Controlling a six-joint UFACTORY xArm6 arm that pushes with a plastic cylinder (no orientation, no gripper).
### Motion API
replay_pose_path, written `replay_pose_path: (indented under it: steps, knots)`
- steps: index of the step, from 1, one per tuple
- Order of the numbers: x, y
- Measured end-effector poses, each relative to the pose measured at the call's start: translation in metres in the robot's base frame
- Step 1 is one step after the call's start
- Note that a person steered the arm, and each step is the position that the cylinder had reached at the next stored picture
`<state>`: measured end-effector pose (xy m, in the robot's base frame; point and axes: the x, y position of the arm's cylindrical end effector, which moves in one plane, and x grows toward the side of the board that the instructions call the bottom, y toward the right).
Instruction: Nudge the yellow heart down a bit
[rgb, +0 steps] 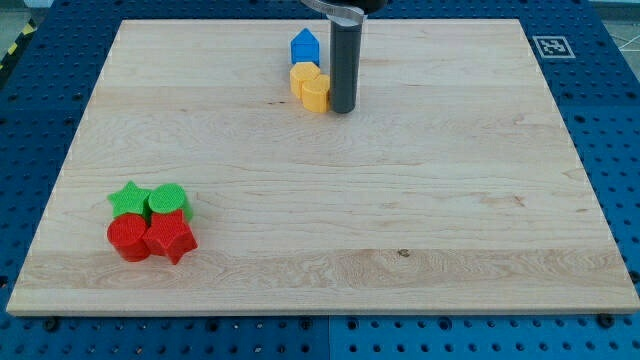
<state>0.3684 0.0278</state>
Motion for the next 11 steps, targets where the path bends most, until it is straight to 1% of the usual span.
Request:
replay_pose_path:
  steps: [1, 2, 3, 5, 7, 9, 11]
  knots:
    - [0.000, 0.027]
    - [-0.010, 0.037]
    - [-0.050, 0.035]
    - [-0.042, 0.029]
    - [-0.043, -0.009]
    - [-0.040, -0.011]
    - [-0.017, -0.011]
